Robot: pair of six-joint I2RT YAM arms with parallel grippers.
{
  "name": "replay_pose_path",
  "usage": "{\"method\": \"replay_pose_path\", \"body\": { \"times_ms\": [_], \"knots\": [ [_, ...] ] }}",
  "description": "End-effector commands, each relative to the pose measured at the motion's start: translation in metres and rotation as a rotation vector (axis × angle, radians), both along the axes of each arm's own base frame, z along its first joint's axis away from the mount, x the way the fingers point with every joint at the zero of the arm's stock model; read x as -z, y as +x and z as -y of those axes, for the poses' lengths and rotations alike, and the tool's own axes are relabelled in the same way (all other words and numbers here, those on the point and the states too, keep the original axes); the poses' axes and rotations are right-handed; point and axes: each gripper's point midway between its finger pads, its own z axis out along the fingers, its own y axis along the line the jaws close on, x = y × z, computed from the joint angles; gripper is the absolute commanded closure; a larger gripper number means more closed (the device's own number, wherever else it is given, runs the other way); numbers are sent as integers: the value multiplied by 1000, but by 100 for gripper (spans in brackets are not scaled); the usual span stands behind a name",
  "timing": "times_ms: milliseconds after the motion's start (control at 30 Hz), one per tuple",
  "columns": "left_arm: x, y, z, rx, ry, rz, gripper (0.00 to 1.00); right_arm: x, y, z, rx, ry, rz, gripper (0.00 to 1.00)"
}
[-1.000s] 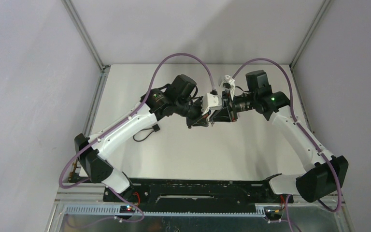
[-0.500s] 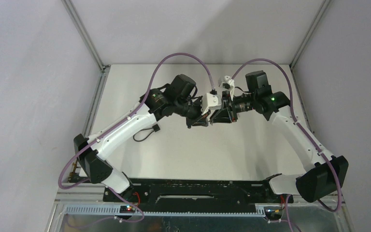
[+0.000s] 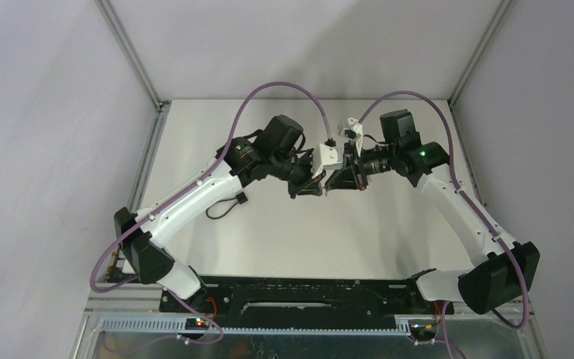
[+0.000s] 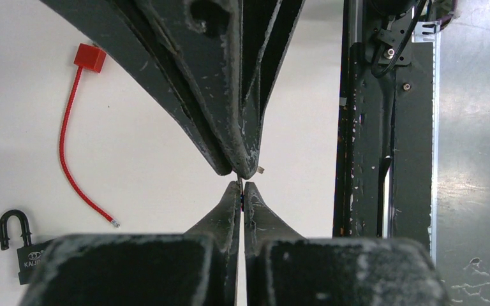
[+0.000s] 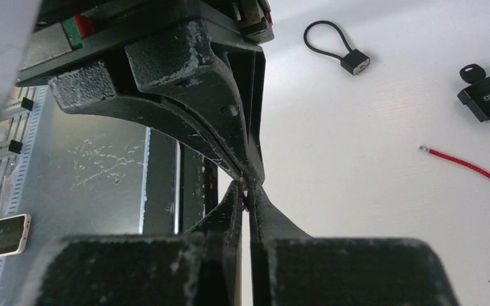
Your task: Unlock with the key
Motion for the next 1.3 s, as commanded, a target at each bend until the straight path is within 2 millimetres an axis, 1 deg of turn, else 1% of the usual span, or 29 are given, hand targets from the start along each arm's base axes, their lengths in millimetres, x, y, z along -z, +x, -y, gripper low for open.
{"method": "replay_pose_path", "body": {
  "times_ms": [0, 33, 67, 167, 267, 300, 367, 400, 433, 467, 533, 600, 667, 700, 733, 767, 933, 1067, 1167, 1267],
  "knots": [
    [-28, -1, 0, 16, -61, 79, 100, -3, 0, 5, 26, -20, 59, 100],
    [-28, 0, -1, 11, -59, 83, 99, -1, 3, 6, 44, -34, 66, 100],
    [-29, 1, -1, 9, -58, 86, 93, -1, 3, 7, 50, -41, 72, 100],
    [-33, 3, -5, -6, -57, 103, 65, 1, 4, 10, 66, -59, 83, 100],
    [-34, 8, -18, -45, -42, 123, 44, 4, 5, 14, 80, -59, 93, 100],
    [-32, 12, -26, -66, -31, 133, 38, 7, 4, 16, 84, -61, 90, 100],
    [-19, 24, -50, -121, 21, 151, 29, 11, 3, 21, 88, -69, 85, 100],
    [-9, 29, -64, -146, 62, 159, 26, 14, 2, 24, 88, -76, 84, 100],
    [9, 34, -81, -170, 124, 152, 23, 17, 0, 26, 88, -82, 83, 100],
    [19, 40, -96, -190, 175, 160, 21, 20, 0, 29, 93, -88, 84, 100],
    [60, 45, -133, -227, 325, 123, 20, 25, -2, 35, 101, -96, 91, 100],
    [94, 53, -169, -277, 473, 99, 19, 29, -3, 39, 113, -104, 99, 100],
    [123, 59, -196, -314, 582, 68, 19, 33, -3, 42, 124, -108, 108, 100],
    [135, 62, -207, -329, 630, 49, 18, 34, -4, 43, 127, -105, 108, 100],
    [144, 64, -214, -337, 660, 31, 18, 34, -4, 44, 130, -103, 109, 100],
    [154, 67, -219, -342, 689, 11, 18, 35, -4, 44, 133, -101, 110, 100],
    [182, 95, -239, -416, 765, 5, 16, 40, -6, 45, 139, -95, 100, 100],
    [202, 108, -249, -434, 802, -74, 16, 42, -6, 45, 142, -93, 95, 100],
    [213, 113, -250, -420, 804, -101, 16, 43, -6, 45, 144, -94, 92, 100],
    [222, 116, -247, -410, 785, -112, 18, 44, -5, 45, 146, -94, 87, 100]
  ]
}}
